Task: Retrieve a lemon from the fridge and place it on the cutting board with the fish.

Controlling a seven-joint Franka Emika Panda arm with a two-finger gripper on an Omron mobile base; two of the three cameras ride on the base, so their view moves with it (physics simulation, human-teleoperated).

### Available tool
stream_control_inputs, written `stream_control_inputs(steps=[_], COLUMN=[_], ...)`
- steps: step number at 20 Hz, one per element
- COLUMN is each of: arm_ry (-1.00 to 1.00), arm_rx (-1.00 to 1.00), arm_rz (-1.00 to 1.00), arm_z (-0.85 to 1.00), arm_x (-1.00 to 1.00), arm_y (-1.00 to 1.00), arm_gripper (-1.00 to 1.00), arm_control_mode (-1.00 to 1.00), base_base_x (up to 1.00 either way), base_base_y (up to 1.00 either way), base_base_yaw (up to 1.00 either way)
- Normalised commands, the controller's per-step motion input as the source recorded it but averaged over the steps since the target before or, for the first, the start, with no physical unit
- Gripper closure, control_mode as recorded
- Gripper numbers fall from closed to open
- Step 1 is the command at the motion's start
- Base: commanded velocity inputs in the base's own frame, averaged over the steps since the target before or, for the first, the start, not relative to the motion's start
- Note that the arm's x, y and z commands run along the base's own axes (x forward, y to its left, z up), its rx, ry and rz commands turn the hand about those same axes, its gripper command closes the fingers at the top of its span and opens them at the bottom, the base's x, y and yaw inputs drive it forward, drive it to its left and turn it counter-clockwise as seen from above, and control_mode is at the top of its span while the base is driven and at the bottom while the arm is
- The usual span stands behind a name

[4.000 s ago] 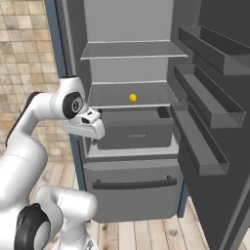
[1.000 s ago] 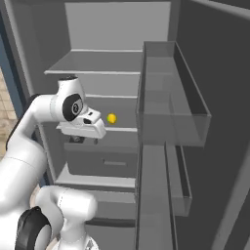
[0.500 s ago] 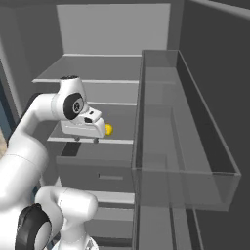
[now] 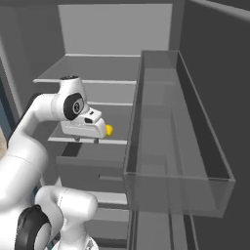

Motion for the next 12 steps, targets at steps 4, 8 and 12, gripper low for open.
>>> stream_control_inputs(steps=[4,8,12], arm_ry=[0.00,0.00,0.00], arm_rx=[0.00,0.00,0.00], arm_rz=[0.00,0.00,0.00], arm_z=[0.00,0.00,0.00], arm_x=[0.00,0.00,0.00], arm_y=[0.00,0.00,-0.02], arm_gripper=[-1.00,-1.00,-1.00], arm_control_mode=[1.00,1.00,-1.00], base_base_x=[0.44,0.31,0.06], base_base_y=[-0.37,-0.23,-0.01], base_base_yaw=[0.09,0.06,0.00])
